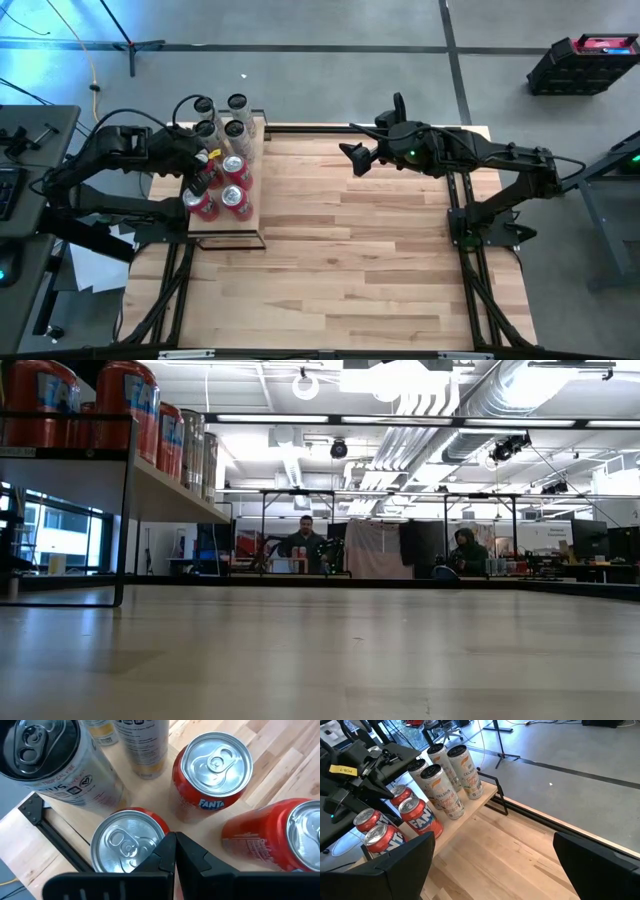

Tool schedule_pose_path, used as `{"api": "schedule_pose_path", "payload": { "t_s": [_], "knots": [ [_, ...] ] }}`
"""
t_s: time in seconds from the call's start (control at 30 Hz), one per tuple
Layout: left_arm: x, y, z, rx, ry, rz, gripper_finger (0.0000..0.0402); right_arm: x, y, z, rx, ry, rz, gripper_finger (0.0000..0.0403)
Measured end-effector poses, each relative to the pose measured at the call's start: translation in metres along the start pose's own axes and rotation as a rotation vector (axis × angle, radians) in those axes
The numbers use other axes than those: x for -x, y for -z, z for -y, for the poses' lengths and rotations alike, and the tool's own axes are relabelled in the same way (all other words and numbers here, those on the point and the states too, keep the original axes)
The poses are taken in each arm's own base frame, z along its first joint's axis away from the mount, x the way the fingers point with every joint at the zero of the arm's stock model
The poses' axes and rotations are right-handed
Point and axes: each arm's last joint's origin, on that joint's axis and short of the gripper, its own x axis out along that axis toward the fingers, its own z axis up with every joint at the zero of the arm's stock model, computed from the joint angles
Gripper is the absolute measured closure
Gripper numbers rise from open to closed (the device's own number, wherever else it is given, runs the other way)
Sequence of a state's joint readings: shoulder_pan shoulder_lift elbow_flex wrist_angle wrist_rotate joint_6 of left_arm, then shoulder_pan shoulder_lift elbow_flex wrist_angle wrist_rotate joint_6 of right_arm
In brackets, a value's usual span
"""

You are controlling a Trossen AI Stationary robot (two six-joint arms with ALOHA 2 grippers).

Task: Place canned beverage on shelf
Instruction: Adjust the red soda cans

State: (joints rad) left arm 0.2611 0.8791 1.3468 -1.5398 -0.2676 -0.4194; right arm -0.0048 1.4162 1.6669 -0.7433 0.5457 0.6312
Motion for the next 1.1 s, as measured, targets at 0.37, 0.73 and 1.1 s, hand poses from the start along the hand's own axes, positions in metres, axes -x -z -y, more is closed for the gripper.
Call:
{"api": "schedule_pose_path", "payload": {
  "t_s": [0.37, 0.73, 1.1],
  "knots": [
    [0.0001, -0.0005, -0.0014, -0.055, -0.046, 0.019, 0.0401, 0.0000, 0.0000, 0.0000, 0.000, 0.000, 0.000, 0.0011],
    [0.0002, 0.0019, -0.0028, -0.092, -0.067, -0.004, 0.0401, 0.0000, 0.0000, 0.0000, 0.001, 0.000, 0.000, 0.0011],
    [-0.0055, -0.0029, 0.0033, -0.096, -0.011, -0.055, 0.0402, 0.0001, 0.0000, -0.0001, 0.002, 0.000, 0.000, 0.0011]
  ]
}}
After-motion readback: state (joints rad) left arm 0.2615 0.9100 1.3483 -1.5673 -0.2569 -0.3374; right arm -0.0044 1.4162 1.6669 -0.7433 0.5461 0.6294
